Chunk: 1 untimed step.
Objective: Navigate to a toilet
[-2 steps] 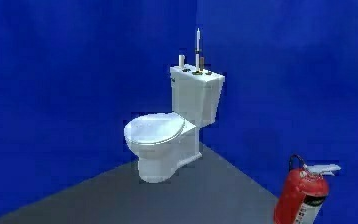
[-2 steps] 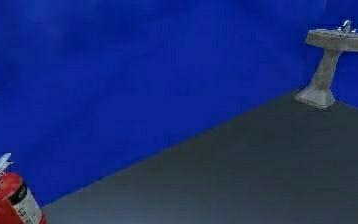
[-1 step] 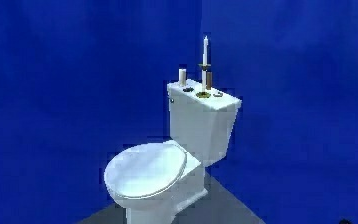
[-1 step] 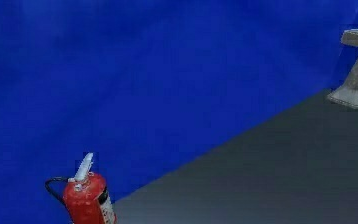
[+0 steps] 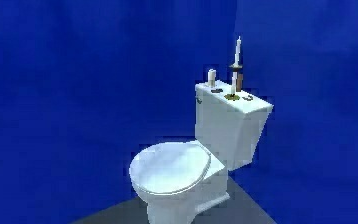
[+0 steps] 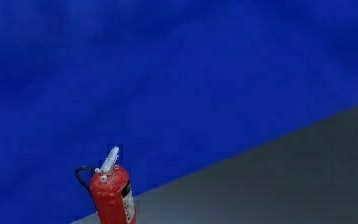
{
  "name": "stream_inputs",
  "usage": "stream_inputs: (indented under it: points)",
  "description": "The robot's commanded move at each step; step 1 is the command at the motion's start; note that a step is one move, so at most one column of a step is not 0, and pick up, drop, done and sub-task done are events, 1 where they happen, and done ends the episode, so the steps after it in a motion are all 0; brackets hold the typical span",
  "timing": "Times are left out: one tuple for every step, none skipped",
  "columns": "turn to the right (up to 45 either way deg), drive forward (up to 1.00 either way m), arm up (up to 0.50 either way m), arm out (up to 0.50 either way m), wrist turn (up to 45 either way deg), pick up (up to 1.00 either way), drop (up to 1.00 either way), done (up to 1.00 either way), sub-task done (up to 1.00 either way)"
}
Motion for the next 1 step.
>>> stream_inputs:
  points:
    - [0.0, 0.00, 0.00, 0.00, 0.0, 0.00, 0.00, 1.00, 0.00]
